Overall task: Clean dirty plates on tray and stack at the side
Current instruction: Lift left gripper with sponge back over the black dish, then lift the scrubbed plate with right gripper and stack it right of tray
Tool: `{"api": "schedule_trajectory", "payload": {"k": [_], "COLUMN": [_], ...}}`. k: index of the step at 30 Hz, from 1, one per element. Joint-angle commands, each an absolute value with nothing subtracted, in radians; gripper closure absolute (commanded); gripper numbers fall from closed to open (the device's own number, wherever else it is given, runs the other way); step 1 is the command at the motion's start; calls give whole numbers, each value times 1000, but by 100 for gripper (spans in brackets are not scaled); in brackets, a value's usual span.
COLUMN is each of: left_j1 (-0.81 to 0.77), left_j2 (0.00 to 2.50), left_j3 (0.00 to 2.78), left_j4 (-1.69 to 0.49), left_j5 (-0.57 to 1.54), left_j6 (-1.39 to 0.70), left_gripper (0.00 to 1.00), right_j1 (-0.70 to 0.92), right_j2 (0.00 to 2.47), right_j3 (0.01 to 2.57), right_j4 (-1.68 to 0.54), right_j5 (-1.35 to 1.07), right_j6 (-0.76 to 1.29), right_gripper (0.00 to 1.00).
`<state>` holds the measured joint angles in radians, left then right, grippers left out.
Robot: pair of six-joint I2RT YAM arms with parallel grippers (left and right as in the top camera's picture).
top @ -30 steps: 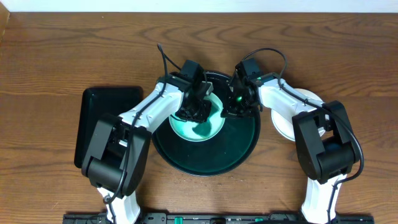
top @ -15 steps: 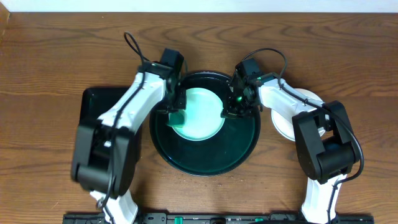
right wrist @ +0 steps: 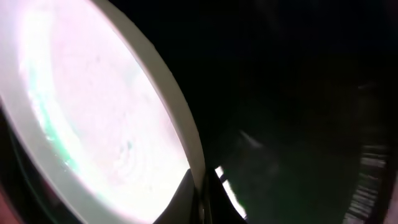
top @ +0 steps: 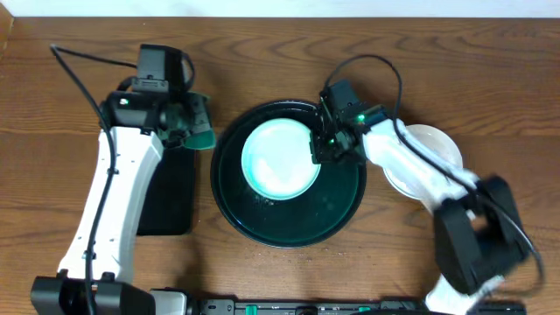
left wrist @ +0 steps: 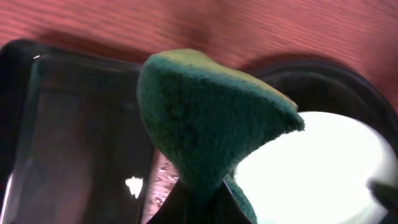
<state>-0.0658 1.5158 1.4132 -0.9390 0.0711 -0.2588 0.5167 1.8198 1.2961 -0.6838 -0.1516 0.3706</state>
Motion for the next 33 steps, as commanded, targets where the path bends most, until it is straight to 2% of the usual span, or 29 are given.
{"api": "schedule_trajectory", "payload": {"k": [1,16,27,33], "left_j1": [-17,30,30,30], "left_j2": [1518,1525,1529,1529], "left_j3": [1398,1395,1395,1395], "left_j4": [-941,-942,-943,-947], "left_j5": [59,59,59,59], "left_j6": [-264,-264,-264,-264], "left_gripper": [93,93,93,93], "right_j1": [602,1034,1163,1164], "right_j2": [1705,1617,1617,1617], "right_j3": [1302,1302,1302,1302], "right_j4": [-694,-694,-670,-664], "right_j5": [163,1180,1525,1559], "right_j6": [310,218,174,175], "right_gripper": [99,99,99,99]}}
